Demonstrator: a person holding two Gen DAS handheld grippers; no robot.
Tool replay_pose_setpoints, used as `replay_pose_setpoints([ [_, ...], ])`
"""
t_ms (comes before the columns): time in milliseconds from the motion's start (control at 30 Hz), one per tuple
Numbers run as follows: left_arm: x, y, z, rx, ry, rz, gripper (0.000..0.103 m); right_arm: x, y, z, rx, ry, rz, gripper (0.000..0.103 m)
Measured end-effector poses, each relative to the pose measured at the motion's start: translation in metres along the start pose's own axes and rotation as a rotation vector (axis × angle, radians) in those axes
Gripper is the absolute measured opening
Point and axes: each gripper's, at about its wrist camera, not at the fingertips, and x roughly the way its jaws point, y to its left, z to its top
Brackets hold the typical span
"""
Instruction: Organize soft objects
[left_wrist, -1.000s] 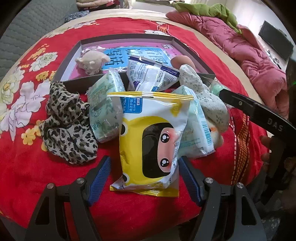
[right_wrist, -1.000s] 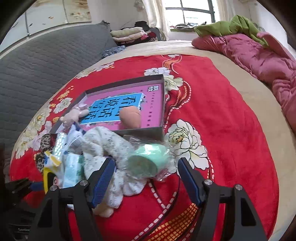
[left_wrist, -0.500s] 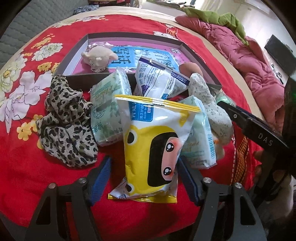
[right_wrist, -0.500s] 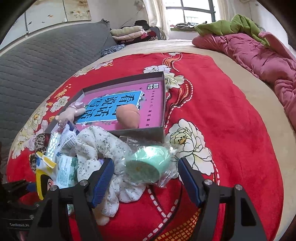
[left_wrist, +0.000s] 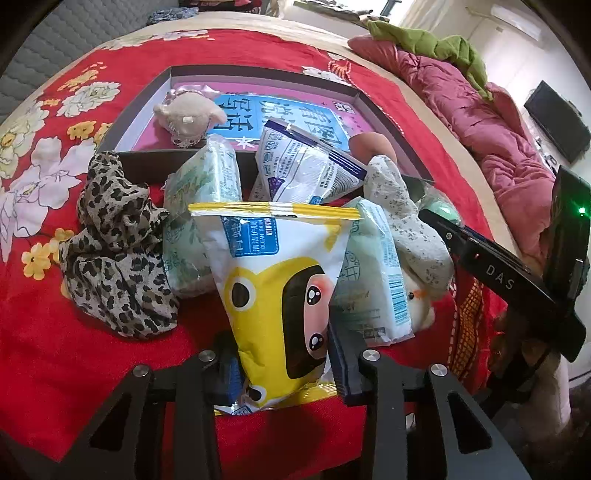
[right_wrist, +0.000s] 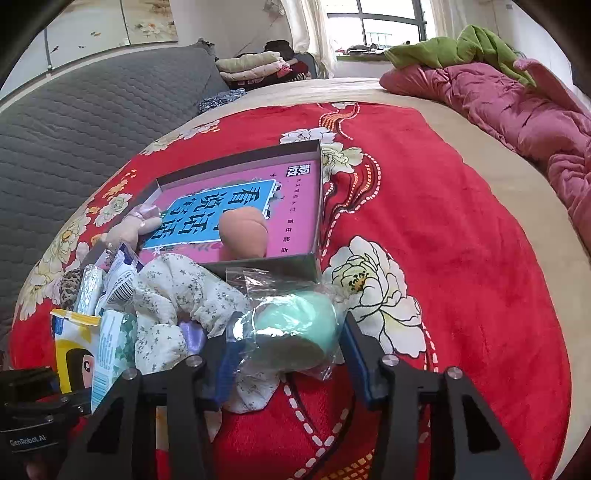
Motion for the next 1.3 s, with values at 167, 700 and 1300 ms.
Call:
replay_pose_setpoints([
  [167, -0.003, 0.0, -0.004, 0.004, 0.006, -0.018, 0.037, -0.007, -0.003, 0.001, 0.007, -0.026, 0.0, 0.048],
  [700, -0.043, -0.002, -0.008, 0.033, -0.069, -0.04, 0.037, -0.035, 0.001, 0.007, -0.005, -0.11, 0.034, 0.048],
  [1300, -0.068, 0.003, 0.003, 0.019, -0.147, -0.044, 0.036, -0.056, 0.022, 0.007, -0.055, -0.155, 0.067, 0.048],
])
